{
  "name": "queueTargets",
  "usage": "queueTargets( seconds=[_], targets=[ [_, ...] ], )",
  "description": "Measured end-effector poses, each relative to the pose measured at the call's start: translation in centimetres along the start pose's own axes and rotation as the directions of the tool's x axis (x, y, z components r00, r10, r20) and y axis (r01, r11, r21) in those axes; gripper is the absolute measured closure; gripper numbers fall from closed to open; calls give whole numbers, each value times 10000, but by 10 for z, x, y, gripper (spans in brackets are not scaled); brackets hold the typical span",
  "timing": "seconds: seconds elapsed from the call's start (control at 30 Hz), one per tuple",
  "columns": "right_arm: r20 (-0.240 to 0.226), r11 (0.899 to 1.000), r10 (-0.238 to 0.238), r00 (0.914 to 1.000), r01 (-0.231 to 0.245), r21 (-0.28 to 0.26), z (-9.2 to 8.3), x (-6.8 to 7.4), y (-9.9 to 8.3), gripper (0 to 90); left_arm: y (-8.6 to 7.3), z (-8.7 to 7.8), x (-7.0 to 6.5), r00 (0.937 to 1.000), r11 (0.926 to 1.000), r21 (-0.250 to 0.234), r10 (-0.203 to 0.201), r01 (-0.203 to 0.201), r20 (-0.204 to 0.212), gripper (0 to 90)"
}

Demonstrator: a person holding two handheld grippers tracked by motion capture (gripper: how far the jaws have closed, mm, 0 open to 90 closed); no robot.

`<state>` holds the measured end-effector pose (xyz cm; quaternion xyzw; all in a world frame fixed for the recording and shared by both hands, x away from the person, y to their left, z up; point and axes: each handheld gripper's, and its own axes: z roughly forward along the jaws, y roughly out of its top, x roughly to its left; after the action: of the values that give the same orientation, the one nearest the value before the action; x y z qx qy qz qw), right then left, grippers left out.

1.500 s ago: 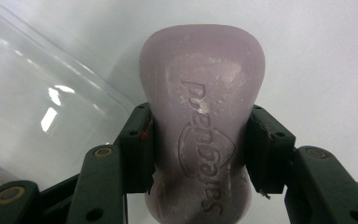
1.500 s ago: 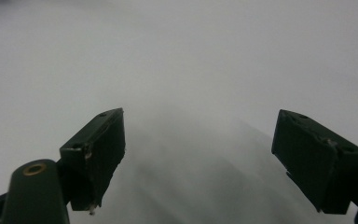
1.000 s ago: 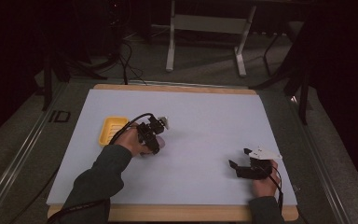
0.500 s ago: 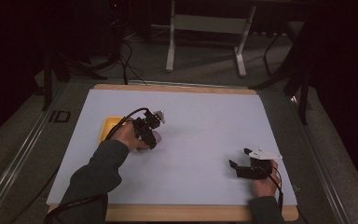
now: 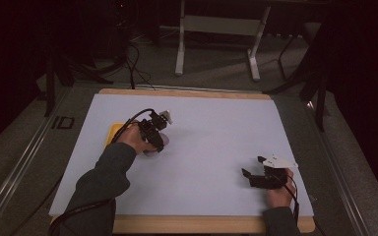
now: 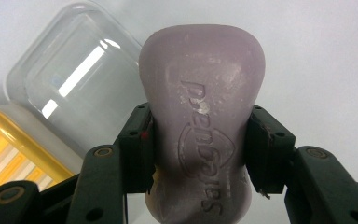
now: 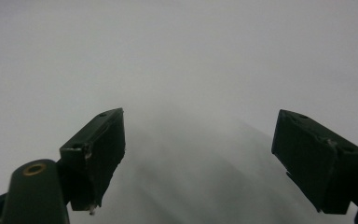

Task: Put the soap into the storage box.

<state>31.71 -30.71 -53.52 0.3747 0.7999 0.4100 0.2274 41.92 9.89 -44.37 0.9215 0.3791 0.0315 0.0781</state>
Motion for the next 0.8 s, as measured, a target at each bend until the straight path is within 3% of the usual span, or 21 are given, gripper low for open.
queueTargets(
  seconds=[0.2, 0.8],
  targets=[
    [0, 10000, 7, 10000, -7, 4, 0, 0, 0, 169, 1, 1, 8, 9997, 9997, 17, -238, 238, 20, 497],
    [-14, 10000, -10, 10000, 10, 3, 0, 0, 0, 169, 3, -2, 24, 9959, 9965, 203, -795, 805, -437, 497]
  ],
)
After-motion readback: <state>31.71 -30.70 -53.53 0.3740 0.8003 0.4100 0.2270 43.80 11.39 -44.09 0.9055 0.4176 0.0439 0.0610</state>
